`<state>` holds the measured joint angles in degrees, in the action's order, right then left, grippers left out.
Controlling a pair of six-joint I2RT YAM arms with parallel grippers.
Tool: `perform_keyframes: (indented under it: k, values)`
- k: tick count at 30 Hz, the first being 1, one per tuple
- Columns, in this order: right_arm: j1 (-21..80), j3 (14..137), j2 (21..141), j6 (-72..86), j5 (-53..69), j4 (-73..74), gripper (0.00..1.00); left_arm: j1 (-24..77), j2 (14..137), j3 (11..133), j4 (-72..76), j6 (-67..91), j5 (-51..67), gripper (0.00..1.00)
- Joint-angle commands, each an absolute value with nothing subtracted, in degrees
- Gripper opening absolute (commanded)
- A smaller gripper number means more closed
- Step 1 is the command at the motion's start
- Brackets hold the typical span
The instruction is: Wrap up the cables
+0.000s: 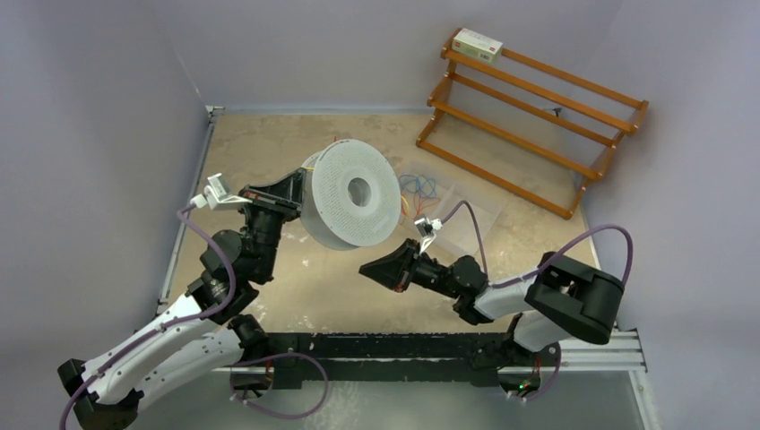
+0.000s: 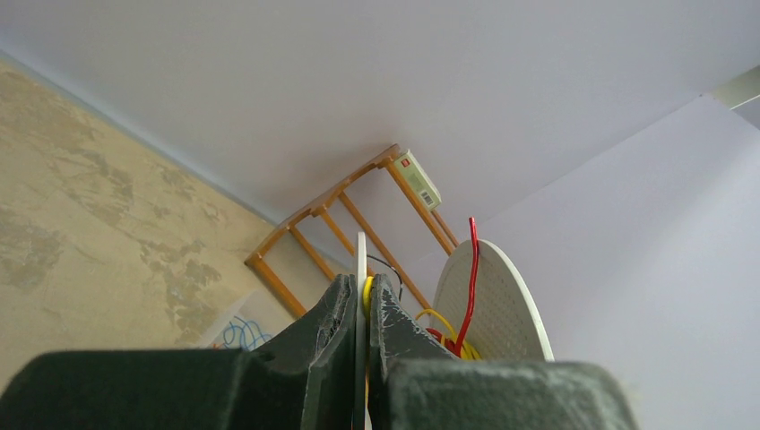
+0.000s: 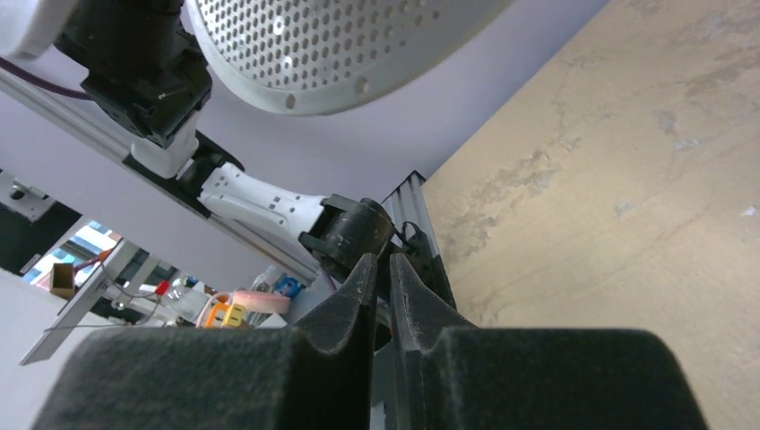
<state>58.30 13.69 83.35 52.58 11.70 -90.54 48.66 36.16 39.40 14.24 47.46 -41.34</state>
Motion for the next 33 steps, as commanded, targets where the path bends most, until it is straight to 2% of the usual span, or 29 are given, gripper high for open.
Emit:
perform_keyframes:
  k: [1, 6, 12, 17, 21, 25, 29, 33]
  values:
    - [59.7, 17.53, 83.42, 52.4, 12.29, -111.42, 0.12, 48.38, 35.57, 40.0, 22.52, 49.46, -42.52, 0.0]
    - [61.11, 17.35, 81.22, 50.06, 11.04, -107.57, 0.14, 48.43, 34.86, 39.51, 22.23, 48.1, -43.06, 0.0]
    - [61.35, 13.2, 73.72, 47.24, 7.03, -99.3, 0.22, 48.41, 33.94, 40.07, 20.57, 46.52, -42.43, 0.0]
    - [61.35, 12.6, 59.91, 41.61, 3.46, -77.39, 0.28, 48.37, 32.75, 40.0, 19.24, 45.73, -41.88, 0.0]
    - [61.33, 15.64, 45.26, 36.55, 0.15, -49.78, 0.34, 48.41, 31.69, 39.99, 17.99, 45.36, -42.06, 0.0]
    - [61.27, 18.99, 35.68, 32.92, -5.67, -33.18, 0.37, 48.36, 31.04, 39.88, 17.6, 45.52, -41.83, 0.0]
    - [61.13, 22.14, 32.72, 29.33, -11.05, -23.12, 0.39, 48.4, 30.98, 39.93, 17.16, 45.95, -41.27, 0.0]
    - [60.28, 24.83, 34.56, 26.83, -14.26, -18.34, 0.41, 48.42, 31.01, 40.06, 16.75, 46.87, -40.59, 0.0]
